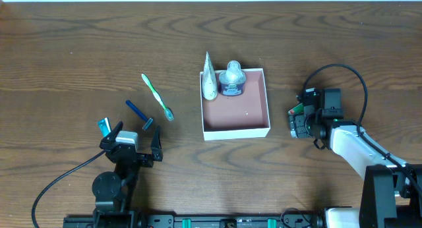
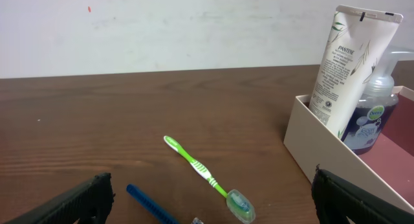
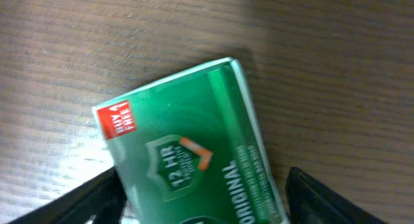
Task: Pack container
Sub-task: 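Move the right gripper to the green soap box and grasp it, then lift the green soap box and carry it toward the box, then lower the green soap box into the box's right side and release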
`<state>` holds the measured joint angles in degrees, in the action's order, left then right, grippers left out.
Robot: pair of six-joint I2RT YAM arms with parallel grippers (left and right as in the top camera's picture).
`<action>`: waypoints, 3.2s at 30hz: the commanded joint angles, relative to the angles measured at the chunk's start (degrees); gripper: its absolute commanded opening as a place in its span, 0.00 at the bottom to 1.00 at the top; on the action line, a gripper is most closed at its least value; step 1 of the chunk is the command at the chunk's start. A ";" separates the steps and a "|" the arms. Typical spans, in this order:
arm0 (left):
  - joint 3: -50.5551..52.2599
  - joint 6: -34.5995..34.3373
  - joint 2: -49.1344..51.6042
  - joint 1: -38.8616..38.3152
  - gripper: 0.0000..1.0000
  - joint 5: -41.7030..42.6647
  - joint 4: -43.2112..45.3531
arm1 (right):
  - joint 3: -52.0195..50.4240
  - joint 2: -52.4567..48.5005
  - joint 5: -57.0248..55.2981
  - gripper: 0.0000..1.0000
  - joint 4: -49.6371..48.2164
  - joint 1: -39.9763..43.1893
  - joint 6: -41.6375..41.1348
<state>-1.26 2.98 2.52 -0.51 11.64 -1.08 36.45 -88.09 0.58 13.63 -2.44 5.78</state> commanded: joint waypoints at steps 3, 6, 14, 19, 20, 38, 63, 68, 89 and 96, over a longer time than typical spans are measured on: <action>1.03 0.33 0.02 0.24 0.98 0.59 -1.88 | -0.61 -0.11 -0.79 0.63 -0.11 0.39 -9.31; 1.03 0.33 0.02 0.24 0.98 0.59 -1.88 | -0.61 -0.11 -0.79 0.58 0.83 0.39 -12.81; 1.03 0.33 0.02 0.24 0.98 0.59 -1.88 | -0.52 -0.11 -0.72 0.59 1.07 0.39 -16.61; 1.03 0.33 0.02 0.24 0.98 0.61 -1.88 | 0.11 -0.09 -0.74 0.43 0.68 0.39 -16.41; 1.03 0.33 0.02 0.24 0.98 0.59 -1.88 | 0.46 -0.07 -0.72 0.42 0.68 0.39 -16.41; 1.03 0.33 0.02 0.24 0.98 0.59 -1.88 | 17.92 10.73 8.22 0.36 16.59 -0.13 -13.86; 1.03 0.33 0.02 0.24 0.98 0.59 -1.88 | 19.96 9.53 15.28 0.33 7.28 -14.12 -31.30; 1.03 0.33 0.02 0.24 0.98 0.59 -1.88 | 19.96 4.50 13.90 0.32 4.26 -15.58 -32.79; 1.03 0.33 0.02 0.24 0.98 0.59 -1.88 | 19.96 -3.43 11.41 0.60 -2.97 -16.92 -32.72; 1.03 0.33 0.02 0.24 0.98 0.59 -1.88 | 19.96 -3.43 11.45 0.73 -4.74 -16.94 -32.70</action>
<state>-1.26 3.01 2.52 -0.51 11.64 -1.08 55.13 -91.46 12.19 9.21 -18.98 -26.79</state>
